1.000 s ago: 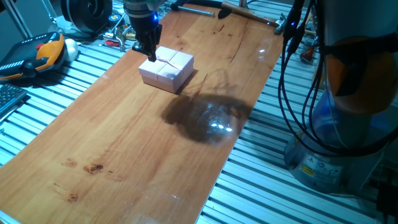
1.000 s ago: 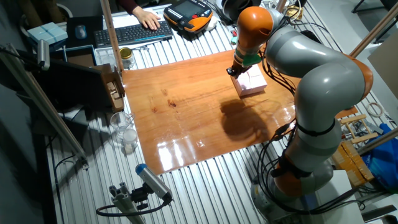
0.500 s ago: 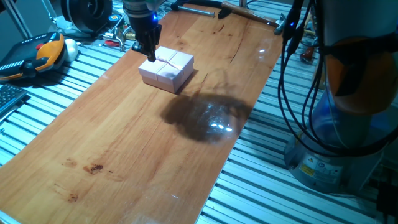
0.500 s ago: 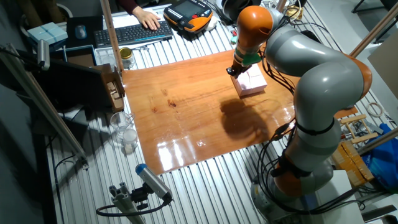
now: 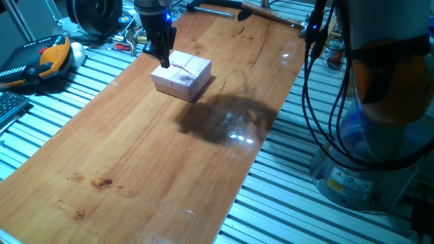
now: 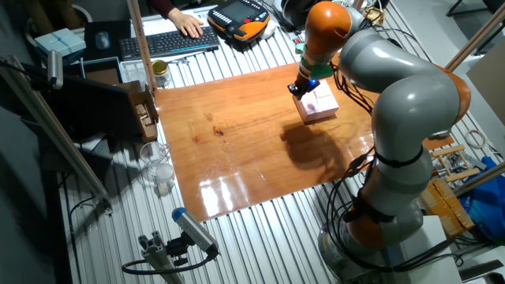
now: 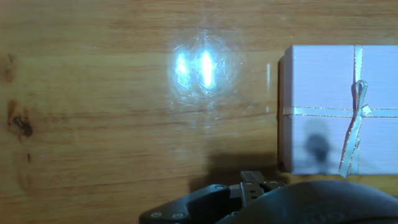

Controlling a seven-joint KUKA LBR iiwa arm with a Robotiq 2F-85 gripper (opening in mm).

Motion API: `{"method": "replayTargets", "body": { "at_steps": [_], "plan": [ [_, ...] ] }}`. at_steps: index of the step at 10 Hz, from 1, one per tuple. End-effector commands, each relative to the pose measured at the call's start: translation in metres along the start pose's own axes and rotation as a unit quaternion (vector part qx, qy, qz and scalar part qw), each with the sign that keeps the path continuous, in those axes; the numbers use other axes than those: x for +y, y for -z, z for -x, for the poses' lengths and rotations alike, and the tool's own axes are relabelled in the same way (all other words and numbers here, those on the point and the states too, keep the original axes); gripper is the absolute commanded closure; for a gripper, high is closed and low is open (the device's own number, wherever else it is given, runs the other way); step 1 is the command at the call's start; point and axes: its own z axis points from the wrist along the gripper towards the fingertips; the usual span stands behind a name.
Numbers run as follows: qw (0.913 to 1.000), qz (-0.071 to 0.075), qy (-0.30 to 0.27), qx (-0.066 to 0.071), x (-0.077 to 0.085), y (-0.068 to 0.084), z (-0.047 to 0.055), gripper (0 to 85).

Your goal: Slide the outer casing onto the gift box

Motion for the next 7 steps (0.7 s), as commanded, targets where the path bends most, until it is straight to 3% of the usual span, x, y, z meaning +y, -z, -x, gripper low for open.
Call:
{"method": "replayTargets", "body": {
  "at_steps": [1,4,5,7],
  "plan": [
    [1.0,-0.001,0.0,-0.001,0.0,0.0,0.0,85.0],
    [0.9995,-0.01,-0.017,-0.023,0.0,0.0,0.0,85.0],
    [0.9994,-0.006,-0.025,-0.023,0.0,0.0,0.0,85.0],
    [0.9992,0.007,-0.037,-0.011,0.0,0.0,0.0,85.0]
  ]
}}
